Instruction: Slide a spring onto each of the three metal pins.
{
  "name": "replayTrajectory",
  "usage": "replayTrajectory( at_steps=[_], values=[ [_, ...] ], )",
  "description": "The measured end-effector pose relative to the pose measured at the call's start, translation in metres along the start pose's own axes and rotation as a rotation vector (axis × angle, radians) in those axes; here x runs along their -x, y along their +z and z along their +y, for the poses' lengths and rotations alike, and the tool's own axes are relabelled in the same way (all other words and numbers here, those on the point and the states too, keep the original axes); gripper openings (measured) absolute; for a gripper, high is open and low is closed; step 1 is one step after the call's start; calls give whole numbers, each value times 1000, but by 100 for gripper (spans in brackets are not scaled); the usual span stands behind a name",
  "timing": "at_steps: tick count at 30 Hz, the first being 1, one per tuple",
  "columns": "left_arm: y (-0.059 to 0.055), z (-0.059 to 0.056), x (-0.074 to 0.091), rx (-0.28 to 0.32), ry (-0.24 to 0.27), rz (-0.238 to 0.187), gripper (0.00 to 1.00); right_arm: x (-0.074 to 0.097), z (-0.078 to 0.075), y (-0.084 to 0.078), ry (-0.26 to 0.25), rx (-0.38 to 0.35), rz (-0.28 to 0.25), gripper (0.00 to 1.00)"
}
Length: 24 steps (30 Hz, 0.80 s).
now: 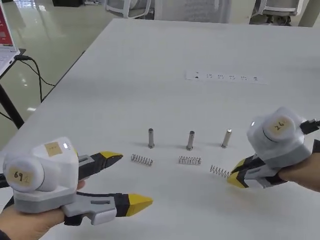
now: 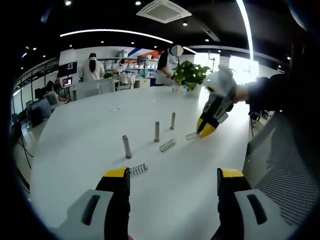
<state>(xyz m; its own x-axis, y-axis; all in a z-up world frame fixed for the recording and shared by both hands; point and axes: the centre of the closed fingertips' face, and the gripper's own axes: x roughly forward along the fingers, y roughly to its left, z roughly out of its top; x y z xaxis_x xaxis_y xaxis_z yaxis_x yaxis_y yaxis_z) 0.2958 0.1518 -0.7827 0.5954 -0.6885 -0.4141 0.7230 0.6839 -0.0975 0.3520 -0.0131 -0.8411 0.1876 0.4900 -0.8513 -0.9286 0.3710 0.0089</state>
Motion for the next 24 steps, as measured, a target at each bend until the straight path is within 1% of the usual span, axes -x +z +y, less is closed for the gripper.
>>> replayTrajectory(
  at_steps=[6, 13, 16, 20, 24],
  values=[
    [2, 0, -6, -29, -27, 13, 69, 5, 6, 15, 10, 27, -23, 12],
    [3, 0, -17, -60, -58, 34, 68, 7, 16, 29, 32, 75, -27, 12],
    [4, -3, -23, -74, -78, 44, 67, 6, 21, 33, 43, 94, -27, 12],
    [6, -11, -31, -97, -106, 55, 66, 6, 26, 38, 53, 118, -28, 12],
    [4, -15, -38, -118, -136, 75, 64, 5, 32, 43, 66, 142, -29, 12]
  ],
)
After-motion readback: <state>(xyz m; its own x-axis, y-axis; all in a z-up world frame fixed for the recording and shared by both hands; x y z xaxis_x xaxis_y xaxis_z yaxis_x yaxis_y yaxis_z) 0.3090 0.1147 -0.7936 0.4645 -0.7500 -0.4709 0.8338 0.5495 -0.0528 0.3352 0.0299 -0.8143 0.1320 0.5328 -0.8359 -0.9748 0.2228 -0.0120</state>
